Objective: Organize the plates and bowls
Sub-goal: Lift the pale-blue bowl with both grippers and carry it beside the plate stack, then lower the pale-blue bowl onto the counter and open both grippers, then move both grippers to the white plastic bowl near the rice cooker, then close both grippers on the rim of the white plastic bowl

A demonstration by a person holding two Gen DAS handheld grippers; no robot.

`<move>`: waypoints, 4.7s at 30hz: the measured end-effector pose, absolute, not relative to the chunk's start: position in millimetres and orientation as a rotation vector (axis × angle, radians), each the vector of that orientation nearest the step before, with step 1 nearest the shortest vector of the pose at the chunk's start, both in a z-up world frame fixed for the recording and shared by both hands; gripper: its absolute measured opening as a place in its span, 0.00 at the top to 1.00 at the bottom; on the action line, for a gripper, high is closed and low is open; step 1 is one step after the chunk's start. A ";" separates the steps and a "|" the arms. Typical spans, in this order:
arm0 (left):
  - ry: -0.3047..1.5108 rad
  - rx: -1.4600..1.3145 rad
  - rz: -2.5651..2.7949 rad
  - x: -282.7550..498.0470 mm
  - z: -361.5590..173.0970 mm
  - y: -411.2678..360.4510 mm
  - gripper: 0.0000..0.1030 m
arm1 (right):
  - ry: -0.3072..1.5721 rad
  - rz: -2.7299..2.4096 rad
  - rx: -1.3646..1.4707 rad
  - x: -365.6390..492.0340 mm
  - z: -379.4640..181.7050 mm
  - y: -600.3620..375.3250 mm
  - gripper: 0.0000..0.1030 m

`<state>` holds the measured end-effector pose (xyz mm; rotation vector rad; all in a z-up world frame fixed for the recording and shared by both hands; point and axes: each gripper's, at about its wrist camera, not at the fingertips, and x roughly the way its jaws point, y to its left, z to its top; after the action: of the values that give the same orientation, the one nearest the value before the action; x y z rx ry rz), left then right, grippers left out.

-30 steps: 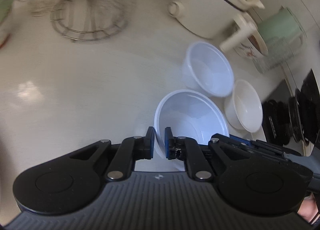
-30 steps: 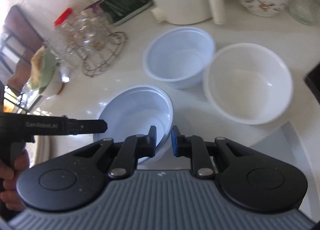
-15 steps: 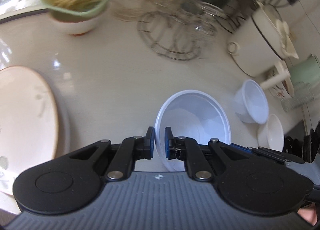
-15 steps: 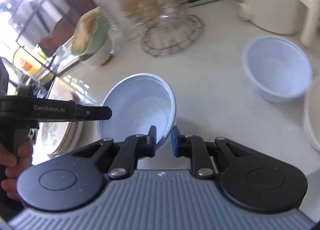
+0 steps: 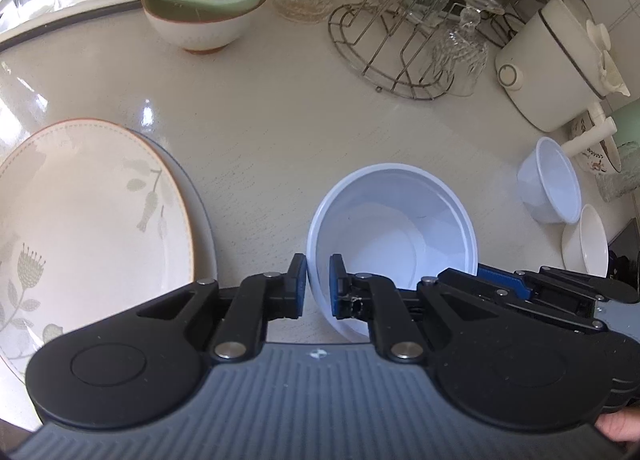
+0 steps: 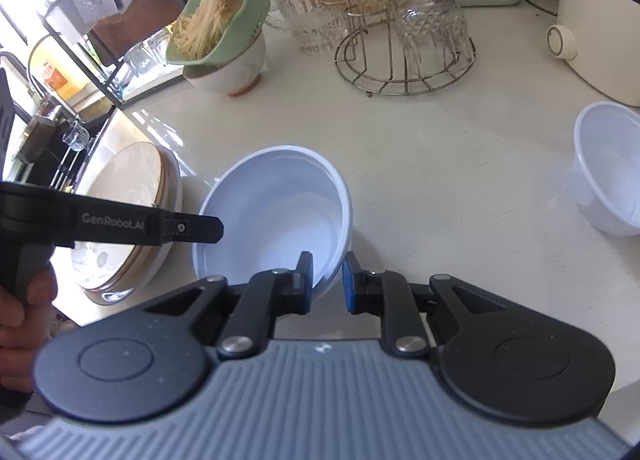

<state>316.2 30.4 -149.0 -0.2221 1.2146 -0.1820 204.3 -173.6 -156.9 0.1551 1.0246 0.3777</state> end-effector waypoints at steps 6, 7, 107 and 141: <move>1.227 -0.225 -0.180 318.8 -152.4 38.3 0.87 | 1.030 0.352 0.164 203.0 -157.4 -166.3 0.80; 1.225 -0.228 -0.176 318.7 -151.7 39.7 0.87 | 1.030 0.340 0.161 202.9 -156.9 -165.2 0.80; 1.118 -0.225 -0.687 371.0 -95.7 -93.7 0.79 | 0.867 -0.325 0.322 174.6 -82.6 -285.9 0.59; 1.306 -0.273 -0.615 464.7 -184.5 -230.4 0.80 | 1.035 -0.290 0.308 292.8 -172.1 -387.4 0.69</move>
<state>464.7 -230.4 -184.5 -0.2732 1.3058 -0.6148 292.8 -387.4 -172.1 0.3084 1.0353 -0.2902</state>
